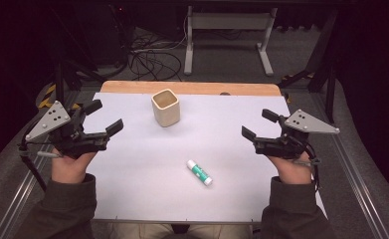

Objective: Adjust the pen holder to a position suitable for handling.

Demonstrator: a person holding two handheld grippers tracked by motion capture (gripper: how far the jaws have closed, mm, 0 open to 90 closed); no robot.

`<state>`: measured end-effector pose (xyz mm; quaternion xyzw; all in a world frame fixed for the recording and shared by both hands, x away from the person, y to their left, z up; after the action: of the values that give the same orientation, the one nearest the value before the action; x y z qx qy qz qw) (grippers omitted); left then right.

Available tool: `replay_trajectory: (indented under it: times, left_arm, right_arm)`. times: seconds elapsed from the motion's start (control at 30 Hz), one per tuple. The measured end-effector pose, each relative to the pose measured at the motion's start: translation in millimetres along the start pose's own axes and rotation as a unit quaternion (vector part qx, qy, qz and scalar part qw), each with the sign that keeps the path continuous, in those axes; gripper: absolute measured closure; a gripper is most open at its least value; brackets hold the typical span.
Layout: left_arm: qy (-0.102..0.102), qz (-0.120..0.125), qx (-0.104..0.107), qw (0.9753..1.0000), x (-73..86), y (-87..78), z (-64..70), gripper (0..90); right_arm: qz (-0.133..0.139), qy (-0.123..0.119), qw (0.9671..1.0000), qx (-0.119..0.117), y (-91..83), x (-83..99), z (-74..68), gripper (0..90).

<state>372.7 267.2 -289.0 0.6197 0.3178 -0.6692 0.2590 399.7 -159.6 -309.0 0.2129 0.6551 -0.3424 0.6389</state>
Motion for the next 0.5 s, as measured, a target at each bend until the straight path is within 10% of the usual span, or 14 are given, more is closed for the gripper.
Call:
replay_trajectory:
  times: [0.5]
  left_arm:
    - [-0.002, -0.011, 0.004, 0.9999, 6.6, 5.6, 2.5, 9.3]
  right_arm:
    - [-0.104, -0.016, 0.9945, -0.002, 45.6, 23.1, -27.3, 38.7]
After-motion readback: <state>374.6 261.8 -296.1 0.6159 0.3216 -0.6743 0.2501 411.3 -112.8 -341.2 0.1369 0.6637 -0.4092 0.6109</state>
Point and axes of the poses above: each handheld gripper's, and its own axes: y roughly forward along the jaws, x roughly out of its underside, z roughly to its right, the point moved 5 cm from there along y, roughly forward along the jaws, and after that the axes turned 2 degrees about -y, right-handed, at the moved point
